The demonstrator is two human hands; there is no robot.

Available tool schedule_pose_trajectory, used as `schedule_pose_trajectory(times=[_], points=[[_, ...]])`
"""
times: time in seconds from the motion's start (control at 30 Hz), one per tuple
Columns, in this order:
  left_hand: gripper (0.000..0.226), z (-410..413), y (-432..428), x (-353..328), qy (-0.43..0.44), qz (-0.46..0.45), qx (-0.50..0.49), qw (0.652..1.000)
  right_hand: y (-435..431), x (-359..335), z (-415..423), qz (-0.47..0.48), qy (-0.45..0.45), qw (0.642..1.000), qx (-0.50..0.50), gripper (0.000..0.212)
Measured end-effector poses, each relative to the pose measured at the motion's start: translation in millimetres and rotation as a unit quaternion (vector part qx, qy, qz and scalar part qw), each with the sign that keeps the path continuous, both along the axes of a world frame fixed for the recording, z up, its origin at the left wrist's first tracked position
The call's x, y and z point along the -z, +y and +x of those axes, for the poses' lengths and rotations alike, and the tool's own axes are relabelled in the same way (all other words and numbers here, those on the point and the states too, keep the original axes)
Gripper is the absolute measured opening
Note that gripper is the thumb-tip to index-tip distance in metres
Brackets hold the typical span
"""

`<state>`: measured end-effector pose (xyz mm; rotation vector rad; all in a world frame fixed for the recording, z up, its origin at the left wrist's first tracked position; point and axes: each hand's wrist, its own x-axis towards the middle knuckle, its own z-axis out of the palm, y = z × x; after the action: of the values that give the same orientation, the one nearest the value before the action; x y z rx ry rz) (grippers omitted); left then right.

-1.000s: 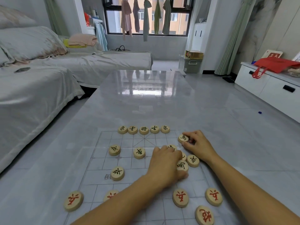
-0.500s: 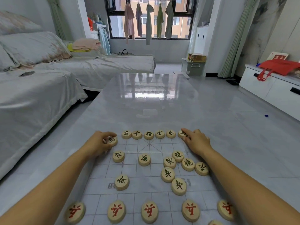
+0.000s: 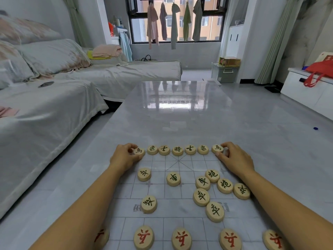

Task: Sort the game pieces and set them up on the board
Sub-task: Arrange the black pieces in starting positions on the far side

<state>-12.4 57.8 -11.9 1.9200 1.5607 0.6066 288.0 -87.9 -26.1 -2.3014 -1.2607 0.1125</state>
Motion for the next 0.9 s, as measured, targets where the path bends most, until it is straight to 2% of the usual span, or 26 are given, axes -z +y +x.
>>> schedule_pose_trajectory(times=[0.13, 0.33, 0.47, 0.63, 0.9], points=[[0.041, 1.1, 5.3, 0.6, 0.064, 0.024, -0.006, 0.998, -1.1, 0.5, 0.2, 0.007, -0.001, 1.0, -0.005, 0.041], [0.058, 3.4, 5.0, 6.8, 0.023, 0.019, -0.035, 0.999, 0.8, 2.2, 1.5, 0.015, 0.013, 1.0, -0.002, 0.042], [0.044, 6.7, 4.8, 8.9, 0.045, 0.055, -0.055, 0.996, 1.6, 3.0, 2.5, 0.025, 0.016, 1.0, -0.001, 0.04], [0.04, 5.5, 4.1, 9.8, 0.034, 0.066, -0.052, 0.996, 1.3, 3.5, 4.0, 0.021, 0.01, 1.0, -0.009, 0.038], [0.036, -2.3, 1.7, 11.1, -0.032, 0.05, -0.025, 0.998, 1.3, 4.5, 5.0, 0.023, 0.01, 1.0, -0.012, 0.036]])
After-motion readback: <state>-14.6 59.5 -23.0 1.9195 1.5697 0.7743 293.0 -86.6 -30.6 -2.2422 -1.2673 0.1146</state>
